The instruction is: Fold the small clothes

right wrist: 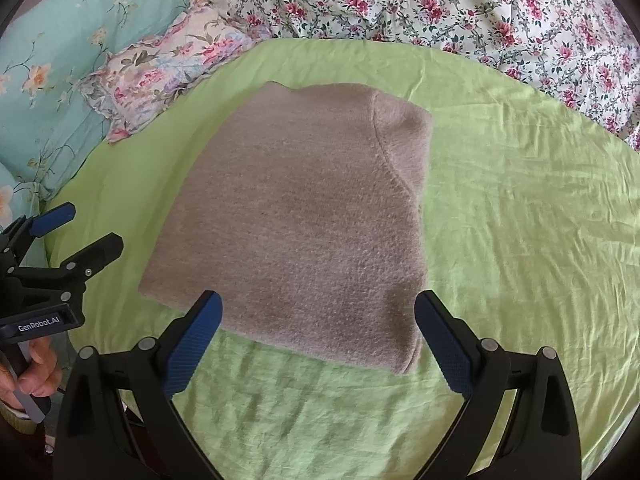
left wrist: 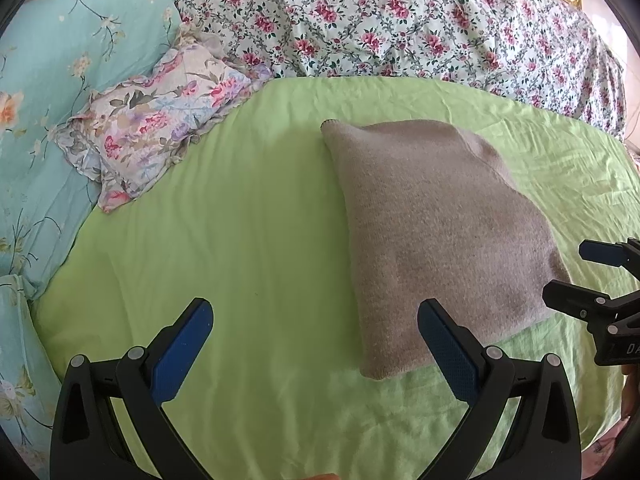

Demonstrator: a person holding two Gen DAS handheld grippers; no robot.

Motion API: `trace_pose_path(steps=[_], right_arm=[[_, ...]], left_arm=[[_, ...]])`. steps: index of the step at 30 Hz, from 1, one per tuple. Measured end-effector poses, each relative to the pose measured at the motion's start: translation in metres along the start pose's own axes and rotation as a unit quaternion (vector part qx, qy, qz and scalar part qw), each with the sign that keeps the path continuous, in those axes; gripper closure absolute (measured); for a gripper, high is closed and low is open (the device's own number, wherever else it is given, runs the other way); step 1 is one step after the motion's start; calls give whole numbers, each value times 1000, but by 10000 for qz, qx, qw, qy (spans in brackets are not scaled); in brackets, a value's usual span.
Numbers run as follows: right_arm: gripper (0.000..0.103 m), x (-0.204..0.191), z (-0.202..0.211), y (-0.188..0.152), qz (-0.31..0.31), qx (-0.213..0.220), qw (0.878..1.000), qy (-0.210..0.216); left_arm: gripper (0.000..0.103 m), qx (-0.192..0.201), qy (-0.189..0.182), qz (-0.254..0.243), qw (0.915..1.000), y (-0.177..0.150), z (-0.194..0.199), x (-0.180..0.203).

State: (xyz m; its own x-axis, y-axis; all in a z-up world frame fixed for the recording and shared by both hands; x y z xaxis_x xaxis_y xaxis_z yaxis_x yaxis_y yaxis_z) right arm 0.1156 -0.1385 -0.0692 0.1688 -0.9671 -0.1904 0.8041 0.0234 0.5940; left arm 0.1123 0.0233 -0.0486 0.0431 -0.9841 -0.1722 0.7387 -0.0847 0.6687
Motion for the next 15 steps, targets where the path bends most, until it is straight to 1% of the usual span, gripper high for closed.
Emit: trace_pose_path(steps=[6,15], right_arm=[[6,6,3,0,-46,35,9999,-112],[6,7,2,-5,-44,1,9999,-129]], left_arm=[[1,18,-20,-34,10000,1,0,2],[1,51,-91,-115,9999,2,1,8]])
Point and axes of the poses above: each gripper's, at about its wrist camera, not at the fingertips, and z roughly against the way its jaws point, x to its right, y to its top, the point moved 7 cm from there along -z, roughly the way its jaws point, and after that the axes turned 4 degrees about y, right-handed, at the moved point
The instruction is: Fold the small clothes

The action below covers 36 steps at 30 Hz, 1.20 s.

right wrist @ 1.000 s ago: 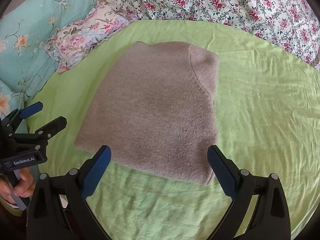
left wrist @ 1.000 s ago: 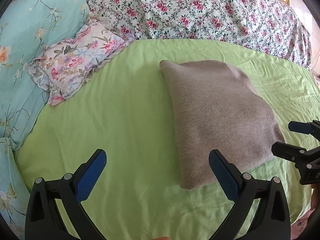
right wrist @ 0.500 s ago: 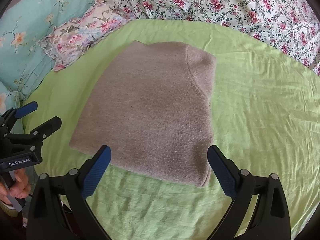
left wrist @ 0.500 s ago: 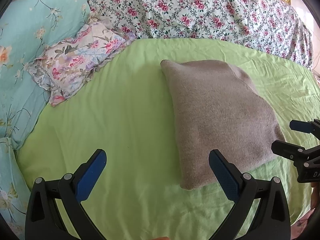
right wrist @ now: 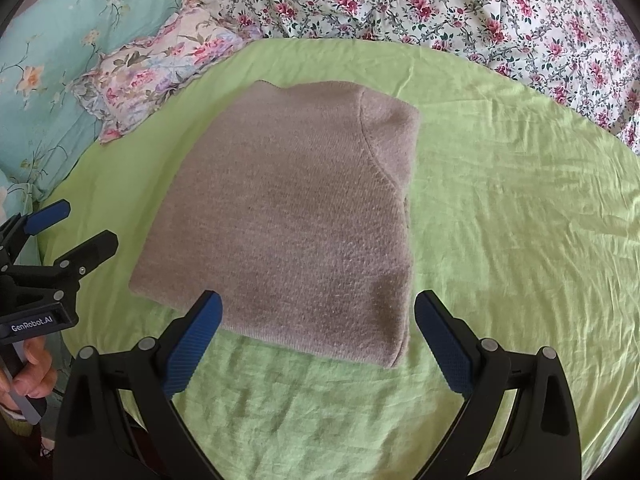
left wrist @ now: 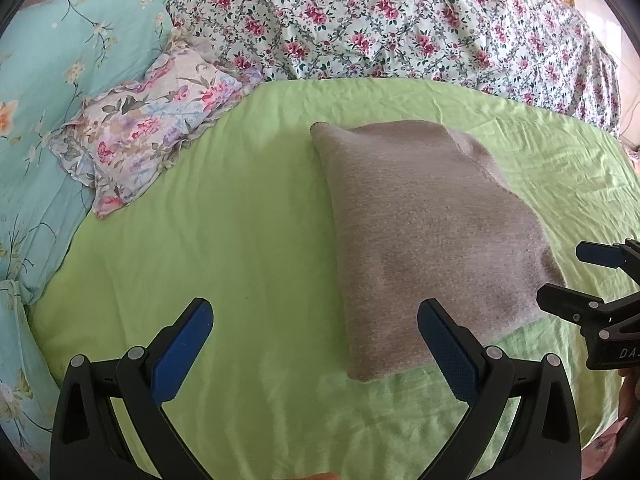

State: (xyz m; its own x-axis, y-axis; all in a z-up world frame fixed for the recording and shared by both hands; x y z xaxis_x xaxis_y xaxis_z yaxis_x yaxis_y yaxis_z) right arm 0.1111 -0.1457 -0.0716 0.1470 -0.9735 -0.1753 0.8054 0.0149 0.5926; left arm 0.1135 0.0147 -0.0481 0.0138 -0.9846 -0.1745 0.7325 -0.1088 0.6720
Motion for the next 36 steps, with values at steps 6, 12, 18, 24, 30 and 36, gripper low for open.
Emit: trace_pose_path(steps=[6,12,18,24,30,36], right_arm=[[6,2,2,1,3,46,10000,1],[6,3,6,1,5,70,10000,-8],[6,3,6,1,8,72,10000,-4],[6,3,9,2,-36,93,9999,-8],[6,6,10,3,-55,112,9999,-3],[6,7,8,3,-48,80,10000,0]], left_arm=[[1,-2,-21,-30,10000,1,-1,1],[1,28,-43,-53,10000,3,0,2],[1,31,-11,-83,10000,5,-1,0],[1,69,20,-150,9999,9,-1,1],[1,69,-18,-161,9998,10,-3,3],[1,24,-31,-132,9999,10,-6,4]])
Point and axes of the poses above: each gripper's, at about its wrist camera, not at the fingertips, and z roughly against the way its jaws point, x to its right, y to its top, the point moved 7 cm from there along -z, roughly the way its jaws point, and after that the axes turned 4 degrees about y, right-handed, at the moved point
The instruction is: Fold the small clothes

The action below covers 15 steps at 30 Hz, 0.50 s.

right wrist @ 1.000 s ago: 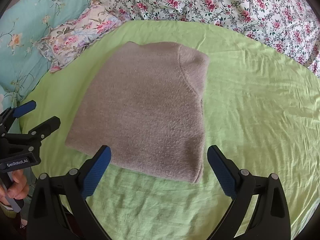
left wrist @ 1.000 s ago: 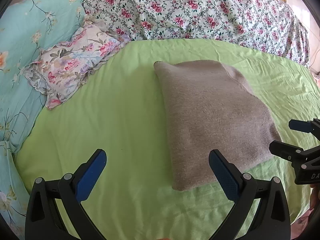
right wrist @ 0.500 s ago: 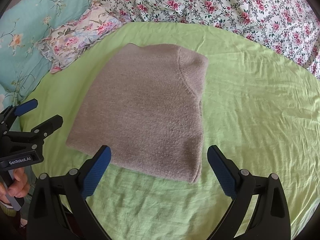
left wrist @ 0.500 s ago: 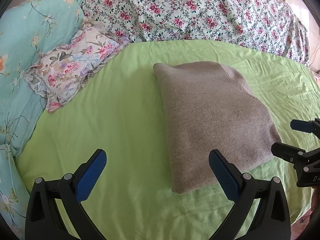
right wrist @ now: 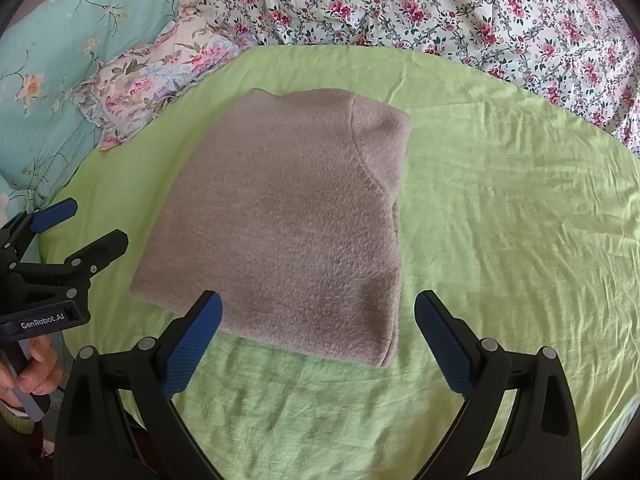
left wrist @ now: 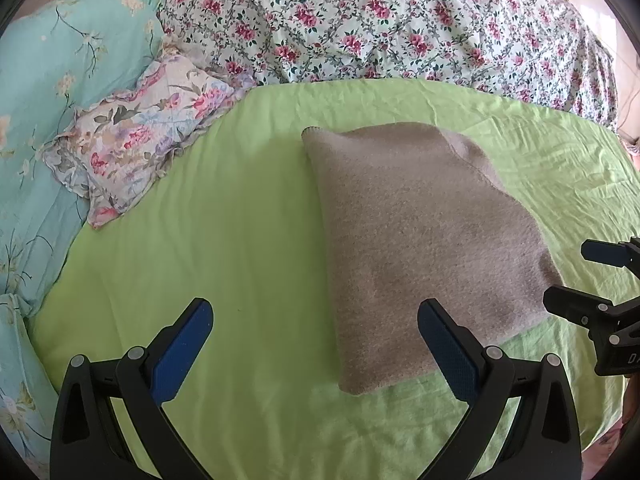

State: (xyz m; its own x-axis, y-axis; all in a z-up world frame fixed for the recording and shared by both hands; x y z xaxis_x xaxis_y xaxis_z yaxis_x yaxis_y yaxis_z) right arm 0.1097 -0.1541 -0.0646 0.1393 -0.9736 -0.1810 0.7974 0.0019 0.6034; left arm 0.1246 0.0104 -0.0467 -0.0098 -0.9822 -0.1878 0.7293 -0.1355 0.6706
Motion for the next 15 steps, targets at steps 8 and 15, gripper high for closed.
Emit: trace_pose_path(steps=[8,15], right_arm=[[6,-2,-1,1,-24,12,10000,21],[6,-1,0,5,-30,26,10000,22]], left_arm=[[1,-7,-1,7,10000,0,-1,1],[1,-1,0,-6,10000,2,-2,3]])
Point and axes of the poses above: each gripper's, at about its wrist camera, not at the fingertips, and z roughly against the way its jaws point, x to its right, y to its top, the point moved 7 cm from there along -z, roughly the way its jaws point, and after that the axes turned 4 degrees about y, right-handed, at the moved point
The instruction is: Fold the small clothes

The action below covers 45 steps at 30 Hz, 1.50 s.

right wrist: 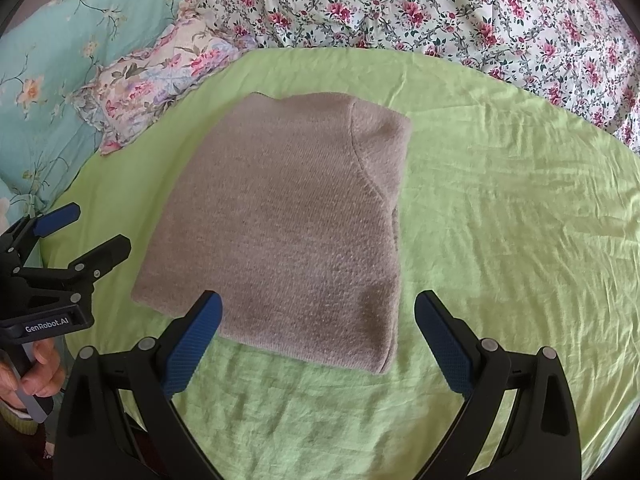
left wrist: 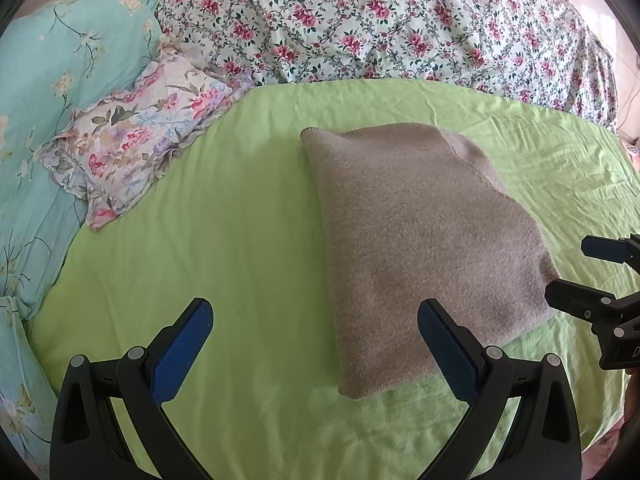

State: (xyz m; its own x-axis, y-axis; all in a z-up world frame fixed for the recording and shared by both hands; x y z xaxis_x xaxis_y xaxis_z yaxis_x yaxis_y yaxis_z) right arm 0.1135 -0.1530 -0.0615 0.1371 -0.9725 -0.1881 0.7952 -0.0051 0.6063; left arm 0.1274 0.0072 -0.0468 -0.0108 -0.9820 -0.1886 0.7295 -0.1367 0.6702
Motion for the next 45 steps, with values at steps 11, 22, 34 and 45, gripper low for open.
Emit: trace_pose_path(steps=[11,22,34,45], right_arm=[[6,1,0,2,0,3,10000,-4],[6,1,0,3,1,9,10000,1],[6,3,0,6,15,8,10000,-12],[6,5,0,8,23,7,10000,-18]], left_arm=[[1,-10,-18,0,10000,2,0,1],[1,-14,4,-3,10000,3,-1,2],[1,-5,3,-35,10000,6,-2,5],[1,-18,1,-69,10000,8,-3,6]])
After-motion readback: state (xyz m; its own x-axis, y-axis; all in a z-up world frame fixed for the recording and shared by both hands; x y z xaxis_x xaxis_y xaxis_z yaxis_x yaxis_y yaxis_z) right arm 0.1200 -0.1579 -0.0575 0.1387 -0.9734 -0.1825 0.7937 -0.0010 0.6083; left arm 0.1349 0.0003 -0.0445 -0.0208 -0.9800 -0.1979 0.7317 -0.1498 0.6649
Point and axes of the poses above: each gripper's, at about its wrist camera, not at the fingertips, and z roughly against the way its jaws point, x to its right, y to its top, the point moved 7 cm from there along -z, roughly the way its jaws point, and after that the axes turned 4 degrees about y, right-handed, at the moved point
